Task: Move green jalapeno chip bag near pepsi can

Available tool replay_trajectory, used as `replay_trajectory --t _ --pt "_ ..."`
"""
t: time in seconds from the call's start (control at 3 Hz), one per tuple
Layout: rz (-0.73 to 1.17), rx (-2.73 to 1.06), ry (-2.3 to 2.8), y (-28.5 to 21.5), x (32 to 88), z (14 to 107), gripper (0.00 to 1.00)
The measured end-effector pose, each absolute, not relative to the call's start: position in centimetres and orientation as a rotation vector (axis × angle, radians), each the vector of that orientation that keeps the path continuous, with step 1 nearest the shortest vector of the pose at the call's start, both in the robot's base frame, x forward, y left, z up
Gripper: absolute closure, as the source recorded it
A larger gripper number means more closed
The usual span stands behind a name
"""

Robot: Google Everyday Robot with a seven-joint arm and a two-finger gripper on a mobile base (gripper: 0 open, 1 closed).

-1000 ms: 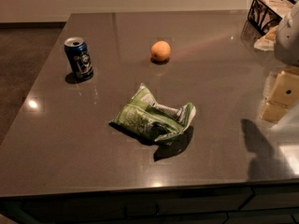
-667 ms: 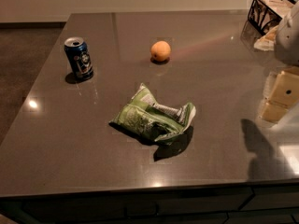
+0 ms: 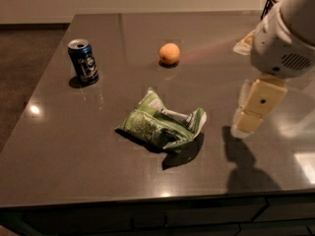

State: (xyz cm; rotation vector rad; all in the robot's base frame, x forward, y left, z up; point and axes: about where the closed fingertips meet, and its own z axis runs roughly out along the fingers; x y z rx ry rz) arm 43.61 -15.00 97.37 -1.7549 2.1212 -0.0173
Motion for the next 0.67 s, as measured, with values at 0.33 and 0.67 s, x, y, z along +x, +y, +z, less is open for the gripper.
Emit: replay_trajectory --t 0.33,0.67 --pt "0.029 -1.791 2.071 -10.6 43.4 95.9 0.0" --pt "0.07 -1.819 2.04 -6.7 43.6 93.4 0.0"
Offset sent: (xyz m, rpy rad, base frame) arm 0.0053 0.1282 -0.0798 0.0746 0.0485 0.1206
